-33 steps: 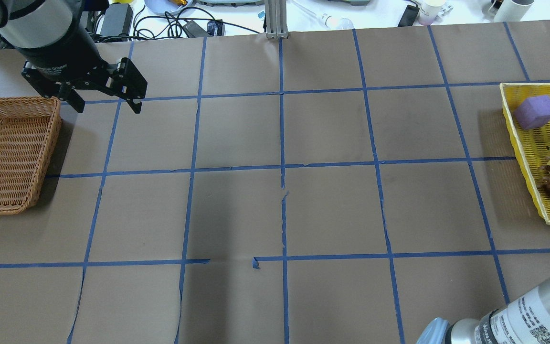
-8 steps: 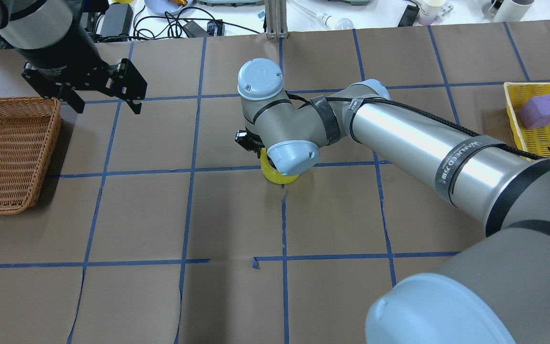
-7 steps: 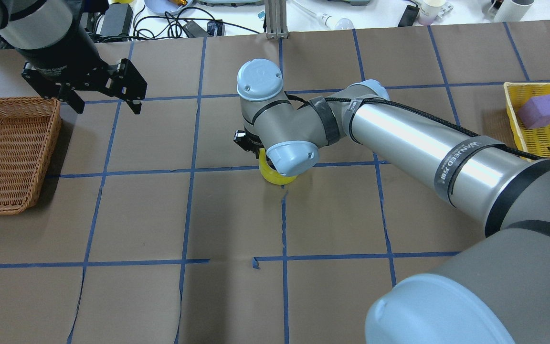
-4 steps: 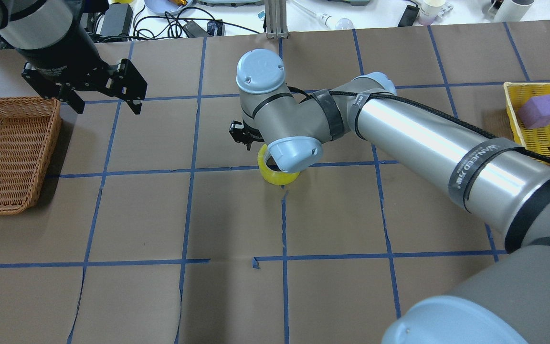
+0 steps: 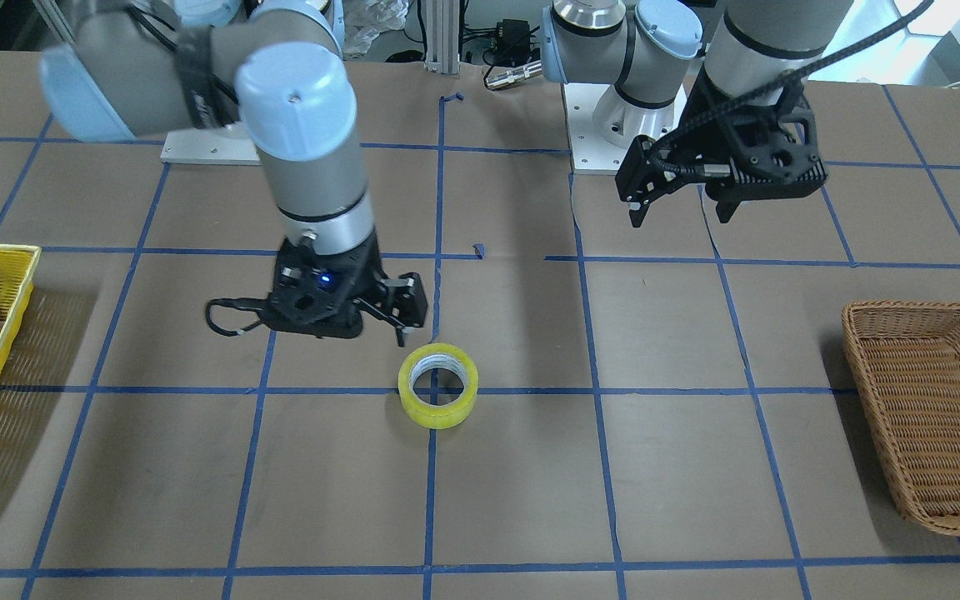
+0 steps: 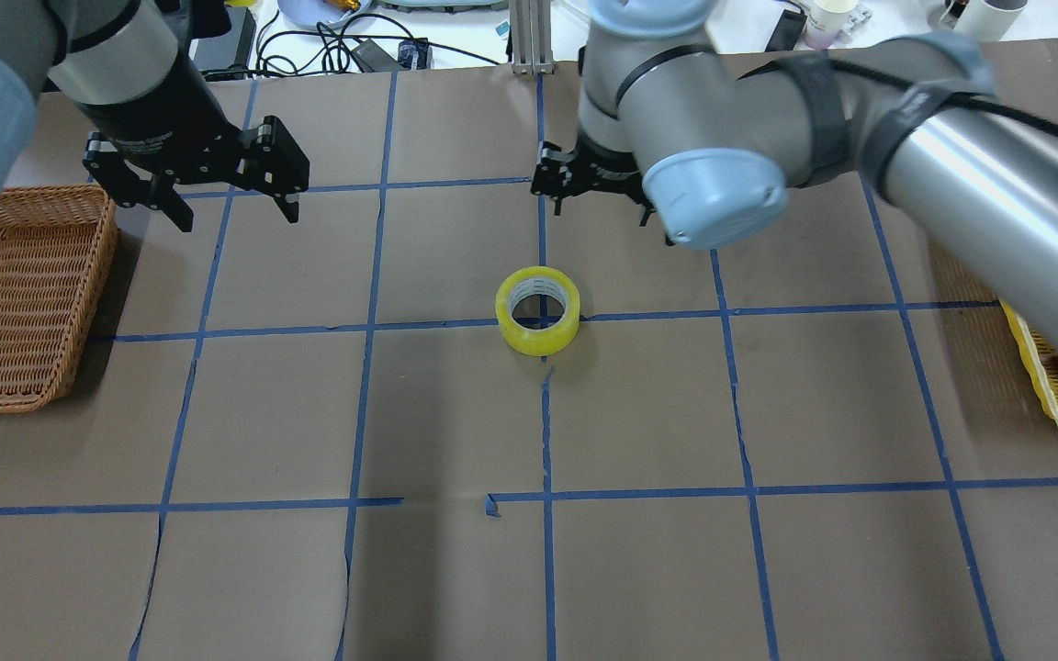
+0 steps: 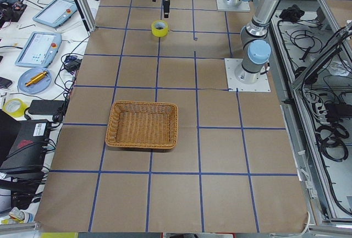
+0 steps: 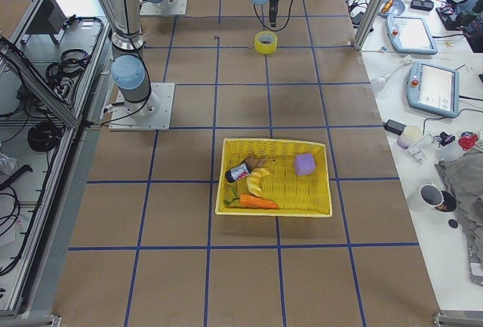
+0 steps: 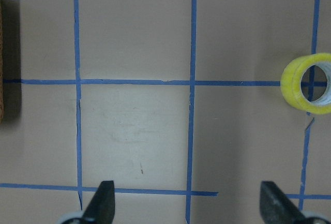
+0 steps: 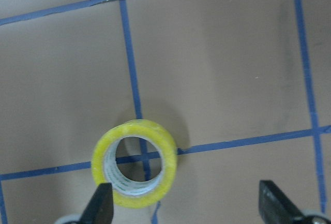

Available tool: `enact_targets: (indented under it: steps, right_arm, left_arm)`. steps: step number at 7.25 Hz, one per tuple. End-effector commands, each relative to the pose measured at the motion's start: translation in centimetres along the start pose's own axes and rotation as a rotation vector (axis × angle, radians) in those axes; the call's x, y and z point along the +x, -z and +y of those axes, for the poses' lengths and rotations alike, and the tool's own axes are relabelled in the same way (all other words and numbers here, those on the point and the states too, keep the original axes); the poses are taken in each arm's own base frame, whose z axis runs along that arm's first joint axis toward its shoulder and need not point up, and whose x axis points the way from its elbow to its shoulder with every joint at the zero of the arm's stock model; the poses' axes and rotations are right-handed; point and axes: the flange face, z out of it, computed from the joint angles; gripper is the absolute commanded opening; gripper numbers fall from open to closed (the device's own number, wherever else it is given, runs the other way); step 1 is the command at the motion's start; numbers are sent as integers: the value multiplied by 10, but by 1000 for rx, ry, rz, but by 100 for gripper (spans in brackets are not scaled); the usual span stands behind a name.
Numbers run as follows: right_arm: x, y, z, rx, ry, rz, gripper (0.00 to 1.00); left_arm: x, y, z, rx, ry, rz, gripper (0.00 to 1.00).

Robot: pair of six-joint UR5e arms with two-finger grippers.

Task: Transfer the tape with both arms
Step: 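Reach the left gripper to the tape roll while the right gripper withdraws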

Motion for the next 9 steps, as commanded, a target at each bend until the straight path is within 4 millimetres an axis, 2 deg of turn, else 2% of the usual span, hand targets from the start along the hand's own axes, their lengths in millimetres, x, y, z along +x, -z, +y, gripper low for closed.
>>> enact_targets:
  steps: [1, 2, 3, 4, 6, 7, 9]
  right_arm:
    - [92, 78, 15, -59, 72, 40, 100]
    - [99, 100, 31, -67, 63, 32, 100]
    - [103, 101, 35, -71, 71, 90, 100]
    - [104, 106, 39, -78, 75, 126, 100]
    - [107, 100, 43, -129, 75, 138, 100]
    - [106, 95, 44, -135, 83, 131, 100]
    - [107, 94, 44, -143, 196, 124, 100]
  left_arm:
    - [50, -50, -20, 8, -34, 62, 100]
    - [85, -92, -25, 42, 4, 70, 100]
    - [117, -133, -26, 71, -2, 82, 100]
    - [143, -166, -28, 99, -40, 92, 95]
    - [169, -224, -27, 34, -76, 71, 95]
    - [183, -236, -31, 84, -96, 85, 94]
    - [187, -282, -25, 29, -125, 61, 92]
